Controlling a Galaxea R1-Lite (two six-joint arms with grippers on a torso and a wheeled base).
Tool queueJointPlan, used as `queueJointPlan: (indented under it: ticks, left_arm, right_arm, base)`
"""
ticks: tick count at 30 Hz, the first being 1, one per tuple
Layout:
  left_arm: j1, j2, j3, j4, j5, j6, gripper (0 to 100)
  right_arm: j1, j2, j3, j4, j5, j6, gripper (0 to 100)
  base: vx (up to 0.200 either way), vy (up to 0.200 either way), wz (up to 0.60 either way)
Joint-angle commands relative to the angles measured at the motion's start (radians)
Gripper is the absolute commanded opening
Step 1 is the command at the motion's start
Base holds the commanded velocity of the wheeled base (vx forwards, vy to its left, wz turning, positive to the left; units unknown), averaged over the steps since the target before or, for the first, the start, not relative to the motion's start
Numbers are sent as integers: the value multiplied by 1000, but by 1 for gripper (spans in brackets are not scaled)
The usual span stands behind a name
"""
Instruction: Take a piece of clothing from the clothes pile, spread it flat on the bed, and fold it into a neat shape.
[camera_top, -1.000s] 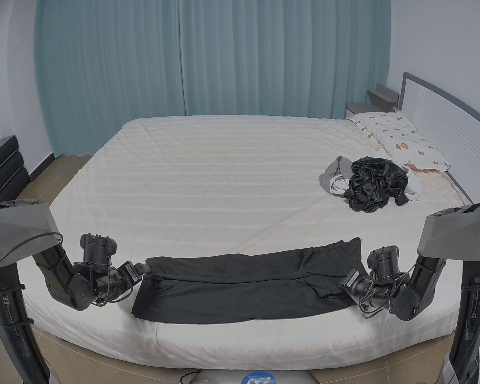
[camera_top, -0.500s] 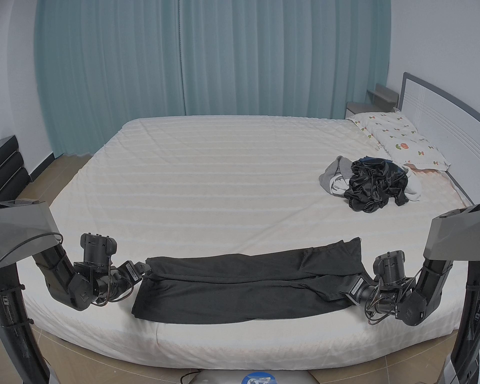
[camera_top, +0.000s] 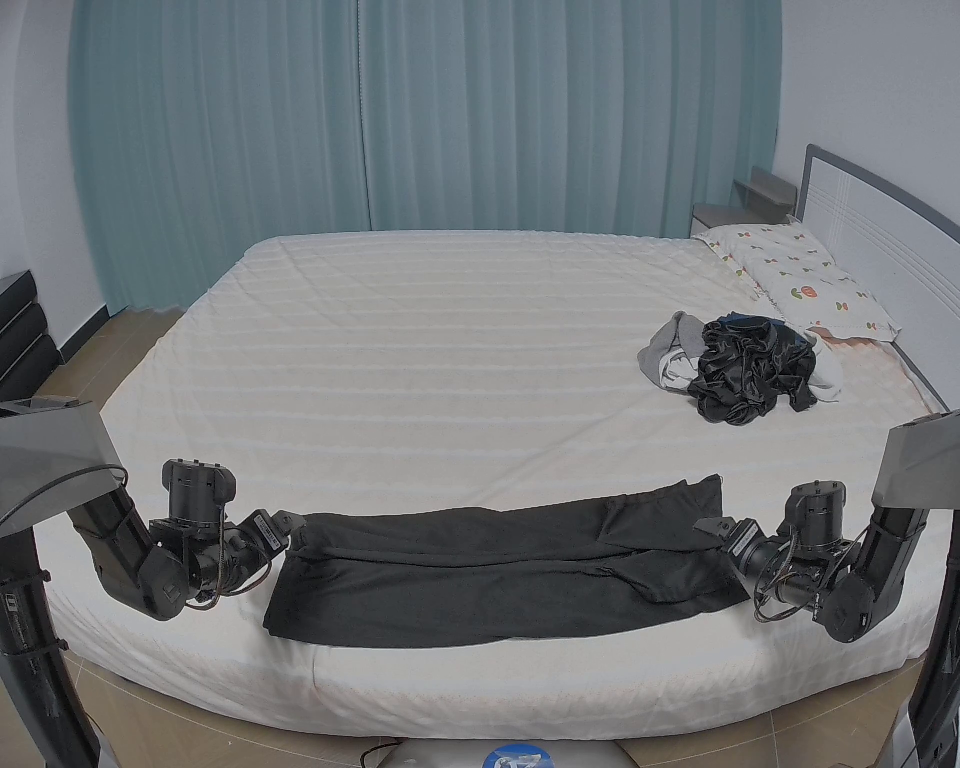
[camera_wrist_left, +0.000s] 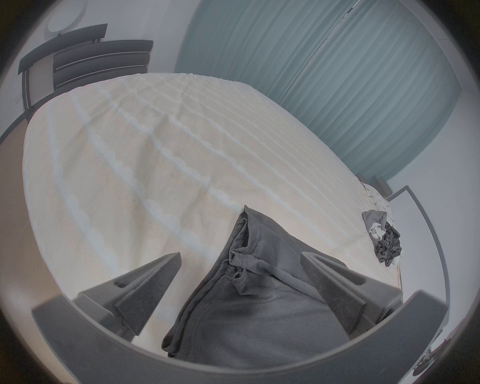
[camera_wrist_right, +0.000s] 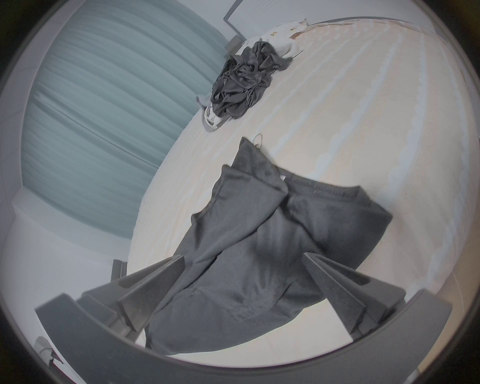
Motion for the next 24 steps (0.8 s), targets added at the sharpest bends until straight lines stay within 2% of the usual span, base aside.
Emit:
queueJointPlan:
  ticks: [1,8,14,17,19,21,22,24]
  left_arm:
    - [-14,0,-16,0,0,-19,100]
    - [-31,6,-24,-6,0,-19,100]
    - [-25,35,-46,-7,-12,-8,100]
    - [-12,64,-62,-10,-44,38,100]
    - [3,73,-62,-10,-66,101,100]
    - [11,75,-62,-12,-66,122,100]
    - [34,72,-55,-10,-69,176,100]
    - [51,70,-53,-12,-69,213,100]
  right_arm:
    - [-26,-14,4,-31,4,14,100]
    - [-28,-6,6,-37,20,18,100]
    - [-29,0,6,-37,38,17,100]
    - [-29,2,4,-37,43,18,100]
    - [-29,2,6,-37,50,18,100]
    - [-29,2,6,-37,53,18,100]
    - [-29,3,7,-37,59,18,100]
    - [-29,5,6,-37,61,18,100]
  base:
    - [0,-200,0]
    - [0,-200,0]
    - [0,0,0]
    - [0,0,0]
    - [0,0,0]
    - [0,0,0]
    - [0,0,0]
    - [0,0,0]
